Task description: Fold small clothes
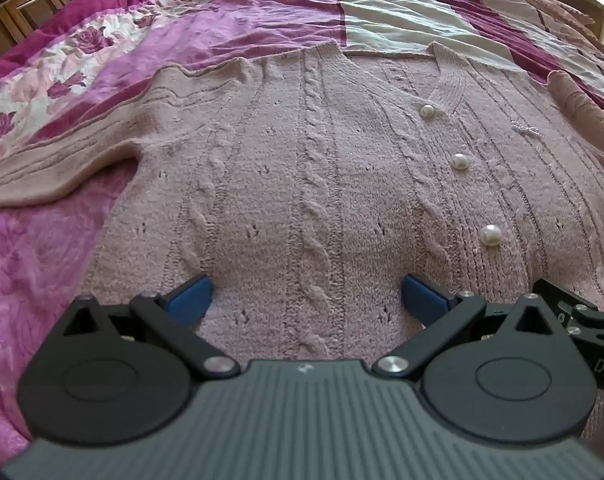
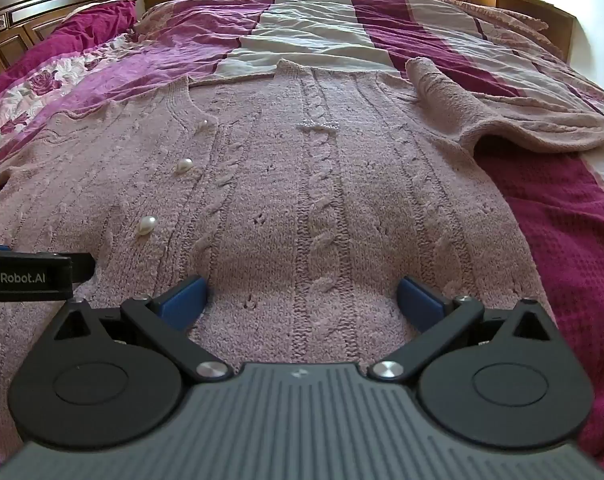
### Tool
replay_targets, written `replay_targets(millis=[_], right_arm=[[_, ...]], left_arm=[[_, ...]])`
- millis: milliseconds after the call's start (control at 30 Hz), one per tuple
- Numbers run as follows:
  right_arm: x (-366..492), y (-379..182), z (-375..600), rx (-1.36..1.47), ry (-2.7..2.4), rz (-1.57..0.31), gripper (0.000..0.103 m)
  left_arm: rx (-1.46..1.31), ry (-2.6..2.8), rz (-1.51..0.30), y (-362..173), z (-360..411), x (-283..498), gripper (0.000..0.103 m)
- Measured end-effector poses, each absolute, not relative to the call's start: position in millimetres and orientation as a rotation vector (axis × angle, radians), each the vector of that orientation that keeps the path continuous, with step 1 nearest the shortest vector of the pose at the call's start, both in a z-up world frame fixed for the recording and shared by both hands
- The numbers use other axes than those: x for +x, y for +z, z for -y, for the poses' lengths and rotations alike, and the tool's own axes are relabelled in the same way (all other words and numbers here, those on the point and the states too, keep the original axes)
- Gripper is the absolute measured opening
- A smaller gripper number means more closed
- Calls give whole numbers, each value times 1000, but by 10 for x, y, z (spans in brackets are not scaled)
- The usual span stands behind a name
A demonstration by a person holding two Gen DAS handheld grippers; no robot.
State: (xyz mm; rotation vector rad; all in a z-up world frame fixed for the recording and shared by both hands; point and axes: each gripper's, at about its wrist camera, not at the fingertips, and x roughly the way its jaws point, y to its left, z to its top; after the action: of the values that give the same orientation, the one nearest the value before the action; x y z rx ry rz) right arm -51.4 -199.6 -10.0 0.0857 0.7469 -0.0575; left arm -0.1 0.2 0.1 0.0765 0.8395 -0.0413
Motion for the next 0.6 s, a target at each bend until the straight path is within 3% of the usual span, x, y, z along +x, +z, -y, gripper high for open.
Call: replay_targets(millis=[600], right_arm=[[-508, -106, 1983, 83, -59, -747, 103]], left_arm=[[80, -40, -843, 0, -1, 0, 103]])
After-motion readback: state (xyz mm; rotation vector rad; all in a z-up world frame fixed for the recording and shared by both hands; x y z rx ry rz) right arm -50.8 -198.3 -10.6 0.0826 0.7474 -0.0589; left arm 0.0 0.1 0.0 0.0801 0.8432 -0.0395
